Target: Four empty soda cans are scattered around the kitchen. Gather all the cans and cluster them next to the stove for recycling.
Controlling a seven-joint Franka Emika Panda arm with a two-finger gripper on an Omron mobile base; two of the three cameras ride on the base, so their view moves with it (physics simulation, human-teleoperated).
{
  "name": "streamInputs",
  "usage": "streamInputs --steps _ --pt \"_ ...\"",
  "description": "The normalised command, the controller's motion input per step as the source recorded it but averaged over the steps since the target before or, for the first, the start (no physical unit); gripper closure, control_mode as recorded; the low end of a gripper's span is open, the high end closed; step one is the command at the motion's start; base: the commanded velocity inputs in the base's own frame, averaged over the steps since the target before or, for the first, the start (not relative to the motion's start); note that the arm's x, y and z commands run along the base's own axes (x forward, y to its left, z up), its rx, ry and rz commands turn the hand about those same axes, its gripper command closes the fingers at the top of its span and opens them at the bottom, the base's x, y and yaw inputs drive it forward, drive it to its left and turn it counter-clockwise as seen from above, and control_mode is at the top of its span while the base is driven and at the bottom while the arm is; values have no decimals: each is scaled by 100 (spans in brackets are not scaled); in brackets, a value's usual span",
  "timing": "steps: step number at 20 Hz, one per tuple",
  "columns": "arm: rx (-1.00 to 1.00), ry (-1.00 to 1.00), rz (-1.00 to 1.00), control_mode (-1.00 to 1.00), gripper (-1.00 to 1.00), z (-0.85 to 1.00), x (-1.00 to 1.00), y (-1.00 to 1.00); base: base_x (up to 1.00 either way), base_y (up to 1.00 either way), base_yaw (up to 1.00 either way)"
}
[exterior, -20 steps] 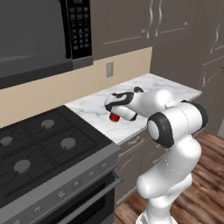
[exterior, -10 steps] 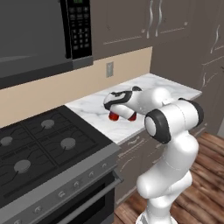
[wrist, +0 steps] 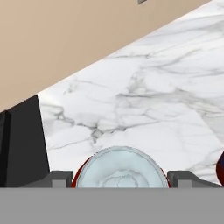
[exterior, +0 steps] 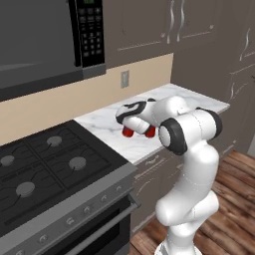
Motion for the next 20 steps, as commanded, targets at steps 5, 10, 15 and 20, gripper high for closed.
streamInputs --steps 5,10,15,20 --pt "0 0 0 -100 100 -24 21 0 0 0 0" --pt "0 0 0 -100 100 -23 10 0 0 0 0" --pt "-4 0 1 -100 100 -20 4 0 0 0 0" --pt "-6 0 1 -100 100 -14 1 0 0 0 0"
